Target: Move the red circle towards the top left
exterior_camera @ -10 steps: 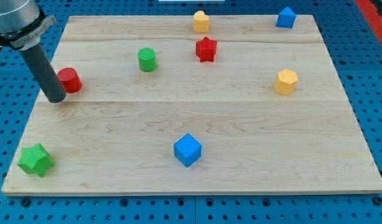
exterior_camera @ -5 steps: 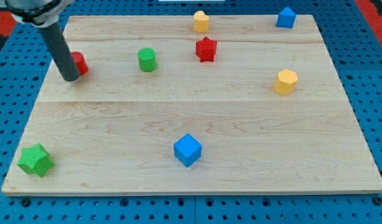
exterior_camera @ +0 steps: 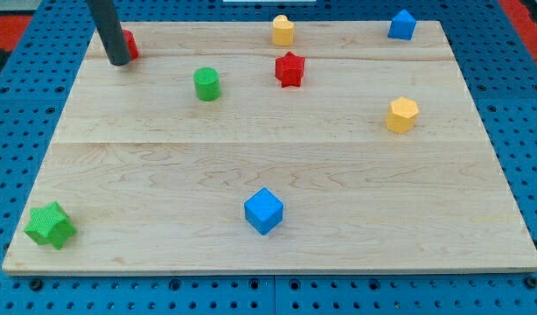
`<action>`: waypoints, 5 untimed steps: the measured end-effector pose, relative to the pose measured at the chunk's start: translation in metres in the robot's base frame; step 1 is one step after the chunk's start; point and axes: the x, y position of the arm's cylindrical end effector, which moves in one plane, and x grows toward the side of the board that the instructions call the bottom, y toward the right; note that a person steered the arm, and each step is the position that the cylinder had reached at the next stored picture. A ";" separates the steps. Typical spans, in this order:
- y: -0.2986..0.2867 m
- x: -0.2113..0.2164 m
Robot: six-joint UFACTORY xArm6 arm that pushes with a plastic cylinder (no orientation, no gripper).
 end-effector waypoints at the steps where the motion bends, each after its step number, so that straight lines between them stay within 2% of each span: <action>1: 0.000 -0.008; 3: 0.002 -0.019; 5: 0.004 -0.009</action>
